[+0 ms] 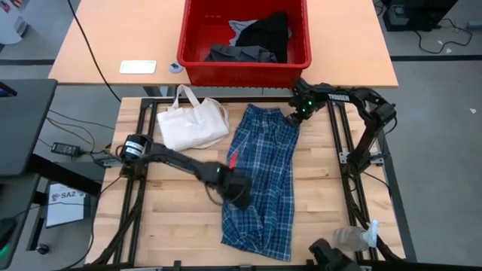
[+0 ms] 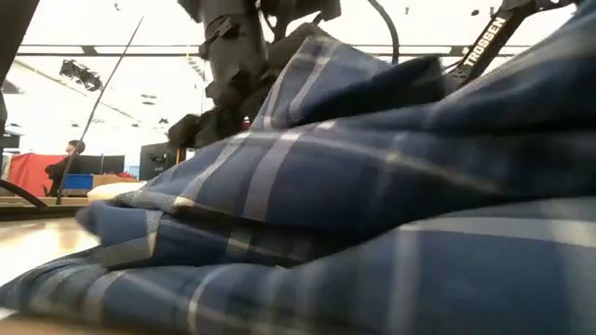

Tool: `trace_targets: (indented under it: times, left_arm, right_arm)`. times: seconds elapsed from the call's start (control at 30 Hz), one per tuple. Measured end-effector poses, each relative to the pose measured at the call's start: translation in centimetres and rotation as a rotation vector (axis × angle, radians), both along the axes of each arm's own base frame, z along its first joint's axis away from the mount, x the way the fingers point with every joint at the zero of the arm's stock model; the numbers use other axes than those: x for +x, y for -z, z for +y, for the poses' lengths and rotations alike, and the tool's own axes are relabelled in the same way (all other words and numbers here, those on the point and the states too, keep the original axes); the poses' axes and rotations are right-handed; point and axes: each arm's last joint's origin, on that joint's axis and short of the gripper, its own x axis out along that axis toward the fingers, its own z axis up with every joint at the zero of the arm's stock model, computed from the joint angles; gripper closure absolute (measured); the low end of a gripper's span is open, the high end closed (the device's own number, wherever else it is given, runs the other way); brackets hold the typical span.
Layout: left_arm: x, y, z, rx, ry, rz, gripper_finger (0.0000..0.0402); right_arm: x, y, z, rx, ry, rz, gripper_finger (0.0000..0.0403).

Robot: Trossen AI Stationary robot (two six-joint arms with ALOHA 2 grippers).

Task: Fold laundry
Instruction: Fold the blue pants

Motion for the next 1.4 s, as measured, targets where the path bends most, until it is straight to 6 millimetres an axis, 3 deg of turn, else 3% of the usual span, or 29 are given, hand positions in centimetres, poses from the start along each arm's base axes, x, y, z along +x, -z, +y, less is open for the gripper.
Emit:
trace_targets:
  times: [0.2,0.43,0.57,0.77,0.87,0.93,1.03,1.17,1.3,1.4]
  left_arm:
    - [-2.7,3.1,-1.1,-0.047,-0.106,0.126,0.0296]
    - [-5.7,3.7,0.1,0.038,0.027,0.407,0.0324]
    - [-5.8,2.2,1.7,0.069,0.157,0.365,0.0335]
    - [-5.4,-3.4,3.8,0.153,0.106,0.145,0.0340]
    - [-5.4,-5.7,4.4,0.191,0.028,0.036,0.0340]
    - [-5.0,-7.2,4.4,0.205,-0.020,-0.082,0.0340]
    - [-3.6,-7.8,4.0,0.230,-0.026,-0.254,0.0340]
    - [-1.8,-6.7,3.4,0.195,0.019,-0.353,0.0340]
    - [-1.4,-4.3,2.7,0.147,0.032,-0.243,0.0344]
    - [-1.8,-2.8,1.8,0.120,0.077,-0.144,0.0353]
  right_arm:
    - [-0.6,-0.7,3.6,0.089,0.004,0.020,0.0260]
    - [0.4,-2.9,6.6,0.106,-0.058,-0.101,0.0261]
    - [1.8,-4.5,8.2,0.131,-0.160,-0.283,0.0261]
    - [4.1,-7.7,7.7,-0.213,-0.207,-0.420,0.0261]
    - [4.8,-6.7,6.5,-0.302,-0.190,-0.384,0.0261]
    - [5.0,-5.2,5.9,-0.269,-0.180,-0.342,0.0263]
    - [5.4,-2.5,5.4,-0.201,-0.176,-0.268,0.0271]
    - [5.4,0.0,5.4,-0.114,-0.171,-0.171,0.0285]
    - [4.6,0.4,5.9,-0.046,-0.146,-0.052,0.0300]
    - [2.8,-0.2,7.4,0.083,-0.125,0.089,0.0307]
